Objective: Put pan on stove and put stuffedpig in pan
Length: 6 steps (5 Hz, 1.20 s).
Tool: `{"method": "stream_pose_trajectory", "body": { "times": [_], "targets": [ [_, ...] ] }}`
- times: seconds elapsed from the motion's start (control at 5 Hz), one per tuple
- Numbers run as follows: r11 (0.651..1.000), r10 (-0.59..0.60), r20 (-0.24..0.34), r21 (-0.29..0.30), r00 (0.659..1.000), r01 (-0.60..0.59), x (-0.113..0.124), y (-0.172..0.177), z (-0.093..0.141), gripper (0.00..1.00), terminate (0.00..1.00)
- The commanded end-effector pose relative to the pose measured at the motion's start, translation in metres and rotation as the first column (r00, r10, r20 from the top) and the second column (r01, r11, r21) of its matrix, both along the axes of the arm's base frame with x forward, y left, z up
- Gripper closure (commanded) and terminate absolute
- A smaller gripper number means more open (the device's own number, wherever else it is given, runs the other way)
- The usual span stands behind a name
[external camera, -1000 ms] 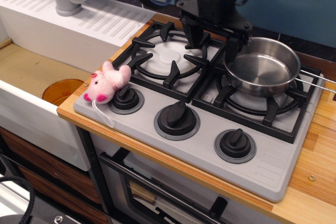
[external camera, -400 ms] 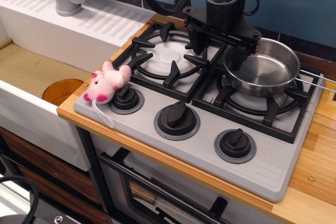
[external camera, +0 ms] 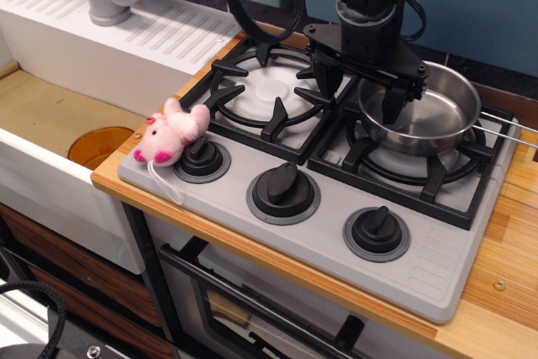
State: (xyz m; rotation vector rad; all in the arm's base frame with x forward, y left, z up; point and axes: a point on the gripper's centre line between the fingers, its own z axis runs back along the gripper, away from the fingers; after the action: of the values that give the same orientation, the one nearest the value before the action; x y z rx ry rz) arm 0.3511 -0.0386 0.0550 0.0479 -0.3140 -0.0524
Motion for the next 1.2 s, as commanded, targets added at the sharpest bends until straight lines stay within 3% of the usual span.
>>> {"method": "stream_pose_trajectory", "body": {
  "times": [0.0,1.0],
  "targets": [
    [1.0,0.0,0.062,-0.013,0.998,0.001,0.006,-0.003,0.016,1.0,0.0],
    [0.999,0.023,0.04,-0.034,0.999,-0.022,0.003,-0.008,0.032,1.0,0.0]
  ]
}}
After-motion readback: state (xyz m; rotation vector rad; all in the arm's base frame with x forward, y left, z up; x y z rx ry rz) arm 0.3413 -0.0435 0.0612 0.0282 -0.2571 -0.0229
